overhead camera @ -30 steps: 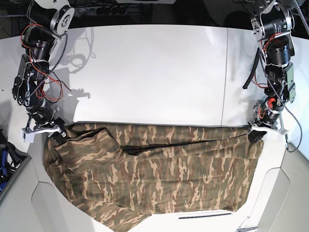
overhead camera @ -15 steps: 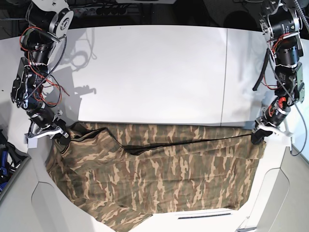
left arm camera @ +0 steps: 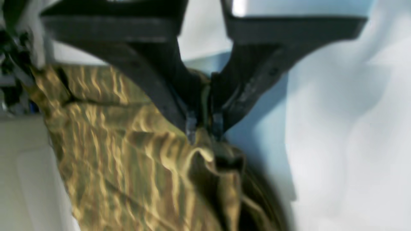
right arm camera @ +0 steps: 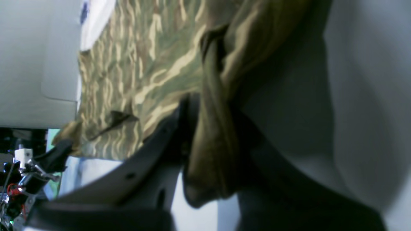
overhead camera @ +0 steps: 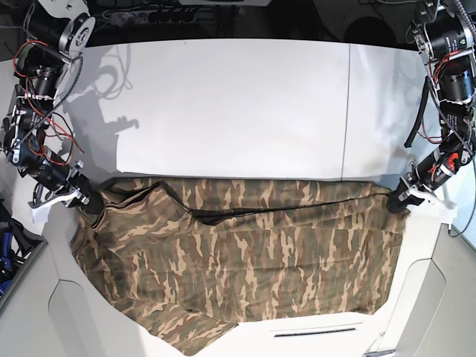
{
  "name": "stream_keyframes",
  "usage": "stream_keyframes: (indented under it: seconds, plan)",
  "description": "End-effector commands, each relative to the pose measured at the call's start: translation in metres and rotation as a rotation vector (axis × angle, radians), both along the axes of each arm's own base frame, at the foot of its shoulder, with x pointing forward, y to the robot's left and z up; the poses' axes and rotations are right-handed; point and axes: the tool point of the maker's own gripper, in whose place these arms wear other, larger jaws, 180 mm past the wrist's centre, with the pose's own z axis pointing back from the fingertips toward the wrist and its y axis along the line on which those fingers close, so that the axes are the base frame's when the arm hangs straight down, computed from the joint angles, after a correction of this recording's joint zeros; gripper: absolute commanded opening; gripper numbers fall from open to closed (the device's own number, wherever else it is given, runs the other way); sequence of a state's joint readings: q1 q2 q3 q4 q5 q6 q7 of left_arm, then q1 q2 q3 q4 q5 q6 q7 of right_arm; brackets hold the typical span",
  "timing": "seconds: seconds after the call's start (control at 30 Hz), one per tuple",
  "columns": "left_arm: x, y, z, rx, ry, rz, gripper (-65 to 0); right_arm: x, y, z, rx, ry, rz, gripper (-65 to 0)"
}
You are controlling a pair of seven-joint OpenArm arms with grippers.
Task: Fold the T-shirt properly
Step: 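Drag the shirt with both grippers back across the table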
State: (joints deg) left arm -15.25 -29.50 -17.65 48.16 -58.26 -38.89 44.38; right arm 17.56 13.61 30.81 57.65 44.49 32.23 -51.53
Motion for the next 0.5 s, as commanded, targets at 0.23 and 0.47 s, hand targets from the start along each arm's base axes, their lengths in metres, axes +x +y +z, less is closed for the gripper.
stream_keyframes:
  seconds: [0.23,0.47]
  plan:
    - [-0.016,-0.004,0.02,0.017,-0.073,-0.046,-65.0,-0.024,-0.01,0.025,-0.06,-0.103,0.009,-65.0]
    - [-0.043,-0.023,0.031,0.094,-0.105,-0.137,-65.0,-0.059,-0.01,0.025,-0.142,-0.099,0.042,-65.0]
